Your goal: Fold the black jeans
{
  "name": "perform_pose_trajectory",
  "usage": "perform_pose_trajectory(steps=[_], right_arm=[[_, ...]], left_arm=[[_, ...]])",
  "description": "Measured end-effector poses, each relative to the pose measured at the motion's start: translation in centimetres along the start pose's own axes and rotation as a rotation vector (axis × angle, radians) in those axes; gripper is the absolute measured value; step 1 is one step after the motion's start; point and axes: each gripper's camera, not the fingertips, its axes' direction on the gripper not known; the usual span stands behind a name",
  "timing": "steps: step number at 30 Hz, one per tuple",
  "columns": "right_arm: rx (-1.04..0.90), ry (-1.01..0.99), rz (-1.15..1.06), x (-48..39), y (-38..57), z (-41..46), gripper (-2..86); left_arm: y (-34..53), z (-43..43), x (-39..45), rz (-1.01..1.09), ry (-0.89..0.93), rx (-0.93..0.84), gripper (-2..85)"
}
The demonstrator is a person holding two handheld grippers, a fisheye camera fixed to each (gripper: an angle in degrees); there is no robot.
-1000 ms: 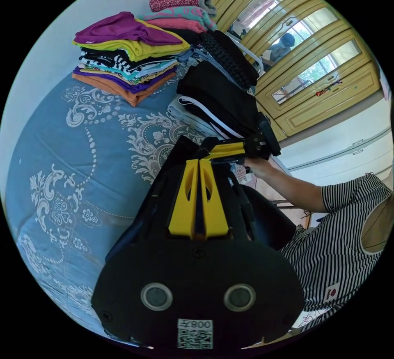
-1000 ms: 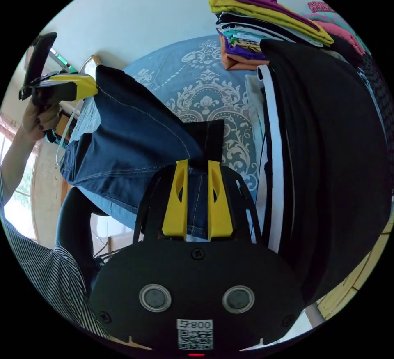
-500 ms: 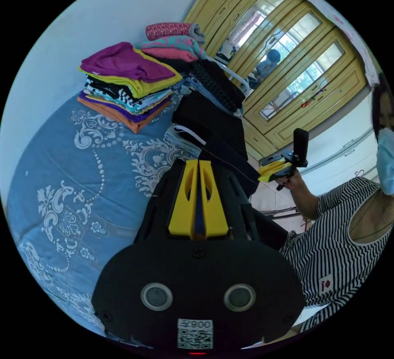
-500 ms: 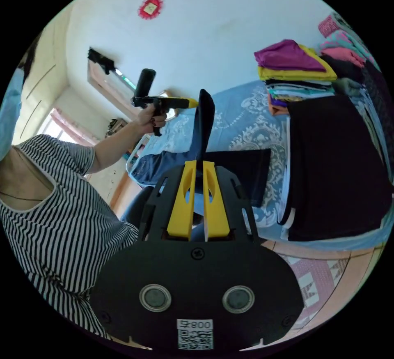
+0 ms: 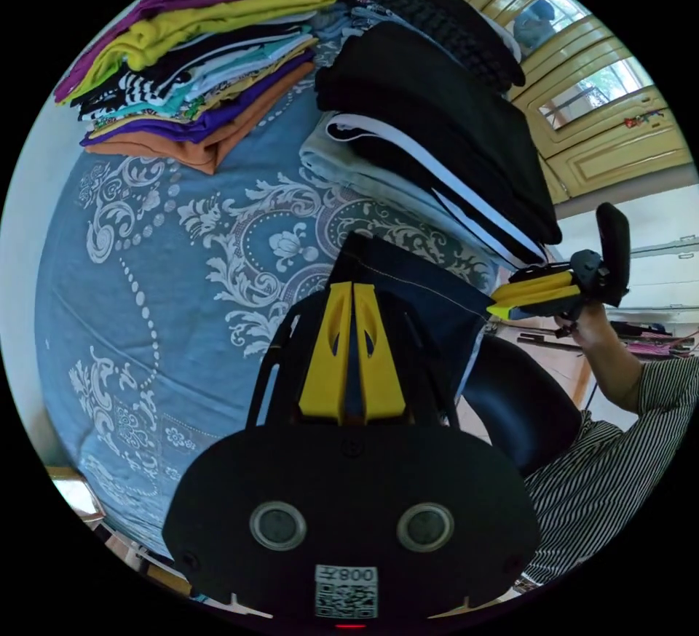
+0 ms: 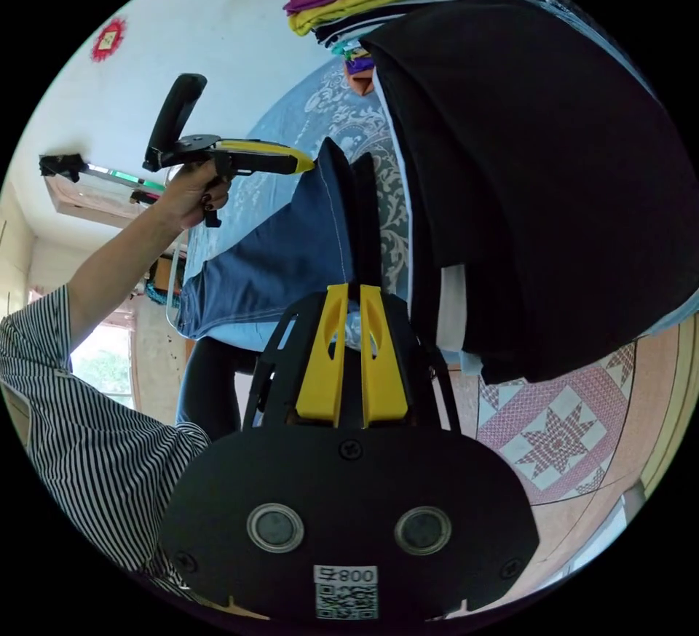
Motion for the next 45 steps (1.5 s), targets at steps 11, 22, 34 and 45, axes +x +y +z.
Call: perform_pose_trajectory(steps=[11,22,34,45], right_arm=[[0.019,0.077,0.001,-3.7,-1.1,3.4,3.2],[0.038,0.195,-0.003,-11.6,-2.2,8.5,1.8],[0.121,0.376,-0.174,-27.1,-5.8,15.1,0.1],[-0.132,0.528,-0.314,-37.0,-18.2,34.8,0.1]], left_arm=[[-1.5,8.7,-2.1,-0.016,-0.056,-0.069,0.1],[2.4,15.9,-5.5,-0.039,-0.117,-0.021,0.3],[15.4,21.5,-13.1,-0.203,-0.011,0.296,0.3],[36.7,35.1,-21.1,-0.497,-0.008,0.158,0.1]])
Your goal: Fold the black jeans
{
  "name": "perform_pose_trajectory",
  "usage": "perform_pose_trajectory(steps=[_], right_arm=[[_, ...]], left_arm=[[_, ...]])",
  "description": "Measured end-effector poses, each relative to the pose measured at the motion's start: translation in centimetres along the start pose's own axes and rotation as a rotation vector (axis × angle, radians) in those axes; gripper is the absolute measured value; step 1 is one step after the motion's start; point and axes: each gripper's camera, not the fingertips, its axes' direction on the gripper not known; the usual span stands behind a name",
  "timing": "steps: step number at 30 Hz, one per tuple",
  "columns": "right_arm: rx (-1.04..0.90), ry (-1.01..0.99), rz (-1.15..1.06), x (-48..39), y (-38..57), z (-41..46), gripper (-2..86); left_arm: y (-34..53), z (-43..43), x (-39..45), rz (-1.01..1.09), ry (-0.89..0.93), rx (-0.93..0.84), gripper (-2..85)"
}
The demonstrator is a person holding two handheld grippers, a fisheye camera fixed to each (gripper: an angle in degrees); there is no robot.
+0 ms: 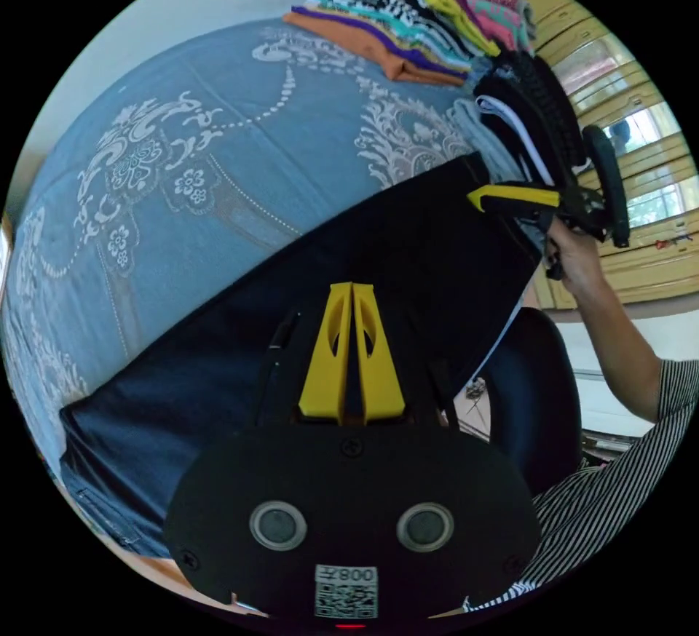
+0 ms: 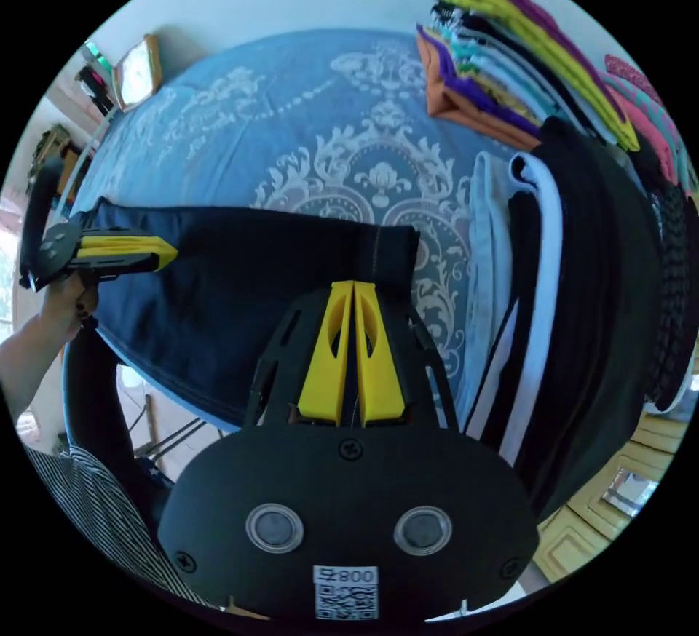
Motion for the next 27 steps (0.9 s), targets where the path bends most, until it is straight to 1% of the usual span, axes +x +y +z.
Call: perform_pose_trajectory(steps=[1,3,7,9,11,12,14,16,17,19,20,22,24,26,27], right_arm=[[0.062,0.007,-0.017,-1.4,-0.5,0.0,0.2],[0.054,-0.01,-0.01,-3.0,-1.6,0.6,0.2],[0.012,-0.076,0.027,-6.5,-4.5,1.5,0.1],[0.015,-0.104,0.027,-8.6,-5.8,1.7,0.1],[0.037,-0.137,0.018,-11.5,-7.0,1.6,0.1],[0.044,-0.161,0.0,-13.8,-8.0,1.7,0.1],[0.063,-0.214,-0.039,-17.7,-9.5,1.8,0.1],[0.072,-0.303,-0.136,-24.1,-12.0,2.4,0.1],[0.071,-0.327,-0.163,-25.9,-12.8,2.6,0.1],[0.06,-0.407,-0.282,-33.2,-15.9,3.6,0.1],[0.054,-0.419,-0.311,-35.1,-16.7,3.9,0.1],[0.028,-0.472,-0.412,-42.2,-20.1,5.3,0.1],[0.024,-0.511,-0.471,-47.1,-22.6,6.2,0.1],[0.017,-0.547,-0.52,-51.7,-24.9,7.1,0.2],[0.013,-0.567,-0.545,-54.5,-26.4,7.8,0.2]], left_arm=[[1.1,0.9,-1.7,-0.009,0.041,0.045,0.2],[2.4,2.2,-4.3,-0.065,0.111,0.038,0.4],[8.1,2.6,-11.2,-0.167,0.176,0.18,1.6],[11.7,2.3,-15.3,-0.248,0.14,0.243,2.5],[16.8,1.9,-21.4,-0.381,0.045,0.301,3.9],[18.0,1.9,-23.0,-0.415,0.023,0.306,4.3],[22.5,2.0,-28.7,-0.521,-0.066,0.324,5.5],[25.1,2.7,-32.6,-0.573,-0.128,0.299,6.5],[26.5,3.4,-34.9,-0.597,-0.146,0.281,7.0],[28.1,4.8,-38.1,-0.613,-0.156,0.251,7.9],[28.9,5.9,-39.9,-0.61,-0.162,0.235,8.5],[29.7,7.6,-42.2,-0.579,-0.174,0.203,9.2],[30.1,9.6,-44.4,-0.539,-0.183,0.157,9.4],[30.8,13.0,-47.0,-0.492,-0.2,0.058,8.9],[31.0,13.8,-47.5,-0.474,-0.199,0.039,8.5]])
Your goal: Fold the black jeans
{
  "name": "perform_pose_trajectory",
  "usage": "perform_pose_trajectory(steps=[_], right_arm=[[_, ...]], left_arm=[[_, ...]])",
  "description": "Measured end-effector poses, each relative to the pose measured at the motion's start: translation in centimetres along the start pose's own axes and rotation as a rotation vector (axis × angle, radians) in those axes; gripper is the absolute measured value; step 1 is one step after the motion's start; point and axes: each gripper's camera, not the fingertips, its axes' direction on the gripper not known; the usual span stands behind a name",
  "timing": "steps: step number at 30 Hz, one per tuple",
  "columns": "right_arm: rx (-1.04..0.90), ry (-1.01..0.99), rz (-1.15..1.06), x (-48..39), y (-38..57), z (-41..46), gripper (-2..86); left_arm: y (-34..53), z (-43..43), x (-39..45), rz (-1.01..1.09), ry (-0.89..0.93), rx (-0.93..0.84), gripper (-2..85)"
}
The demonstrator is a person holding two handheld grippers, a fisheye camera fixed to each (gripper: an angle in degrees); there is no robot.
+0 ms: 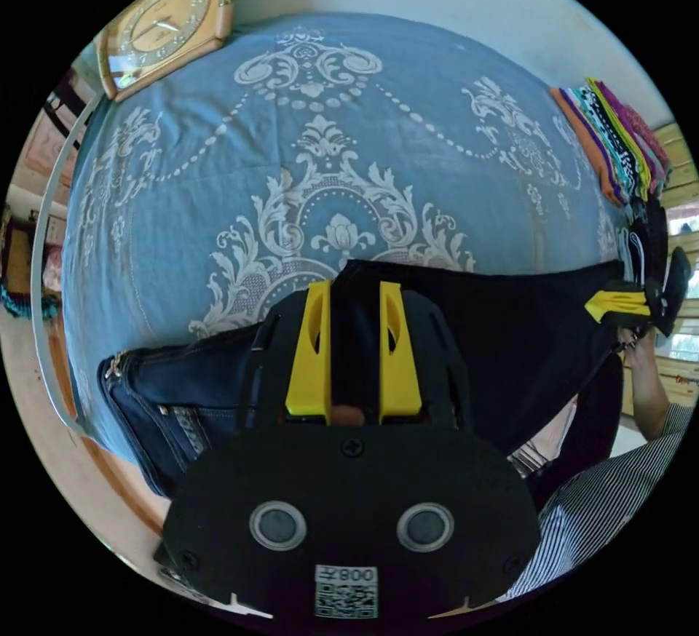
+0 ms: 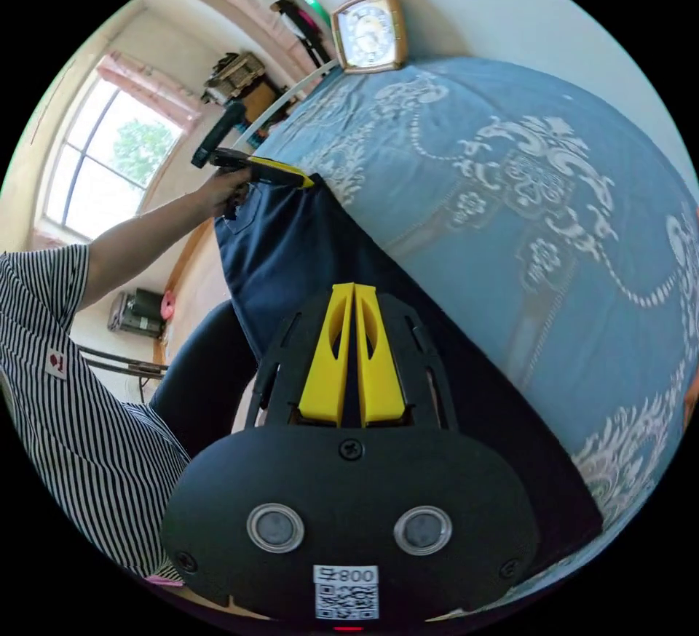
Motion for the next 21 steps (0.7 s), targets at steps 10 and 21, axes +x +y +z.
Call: perform_pose_trajectory(steps=[10,21], right_arm=[[0.055,-0.085,-0.135,-7.1,-18.2,10.8,1.8],[-0.066,-0.136,-0.408,-16.5,-35.8,23.4,6.4]], left_arm=[[8.1,6.6,-7.2,0.052,0.056,0.262,2.2],[15.7,14.1,-13.9,0.028,0.123,0.377,1.6]])
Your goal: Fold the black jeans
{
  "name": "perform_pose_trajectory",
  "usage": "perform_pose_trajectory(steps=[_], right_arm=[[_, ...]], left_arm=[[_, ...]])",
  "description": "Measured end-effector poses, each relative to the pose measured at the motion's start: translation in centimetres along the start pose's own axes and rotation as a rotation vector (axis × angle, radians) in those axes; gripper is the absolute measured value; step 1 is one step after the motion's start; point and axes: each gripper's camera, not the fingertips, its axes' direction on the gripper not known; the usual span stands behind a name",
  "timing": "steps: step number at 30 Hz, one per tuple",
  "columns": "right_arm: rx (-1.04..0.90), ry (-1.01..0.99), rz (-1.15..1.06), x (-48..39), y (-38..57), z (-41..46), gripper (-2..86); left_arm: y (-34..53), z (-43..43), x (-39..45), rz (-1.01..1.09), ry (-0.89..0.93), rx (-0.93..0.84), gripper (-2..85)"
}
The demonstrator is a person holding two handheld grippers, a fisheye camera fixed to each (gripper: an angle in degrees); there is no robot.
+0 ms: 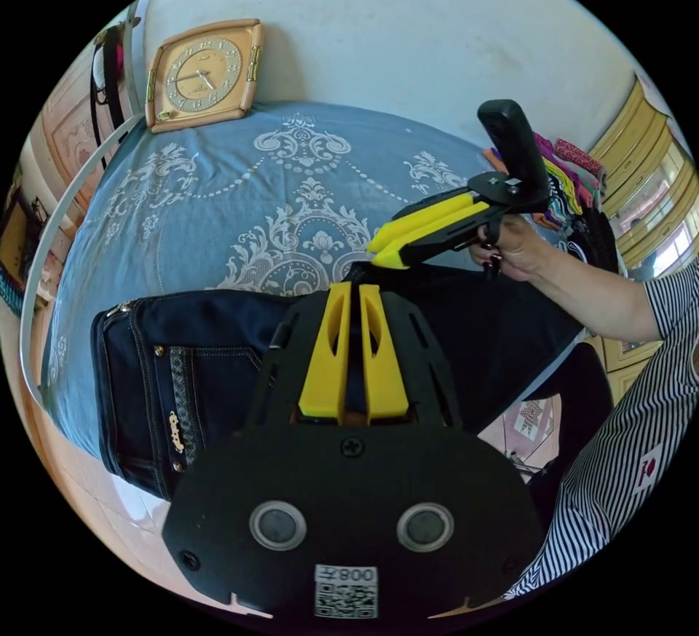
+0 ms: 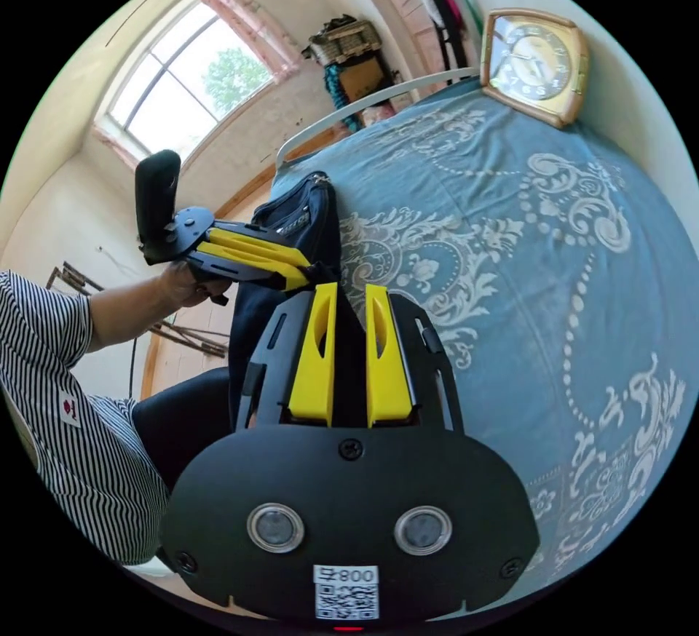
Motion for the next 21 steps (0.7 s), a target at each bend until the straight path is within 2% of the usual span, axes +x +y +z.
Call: perform_pose_trajectory(steps=[4,10,21], right_arm=[[-0.016,-0.052,-0.056,-0.1,-4.2,2.9,4.9],[0.03,-0.208,-0.019,2.3,-8.2,4.0,6.3],[0.015,-0.298,-0.008,3.8,-14.7,7.6,1.9]], left_arm=[[2.6,1.8,-2.4,0.005,0.014,0.017,1.4],[5.9,4.0,-5.5,-0.008,0.057,0.058,1.2],[11.0,7.1,-8.2,0.018,0.051,0.066,1.2]])
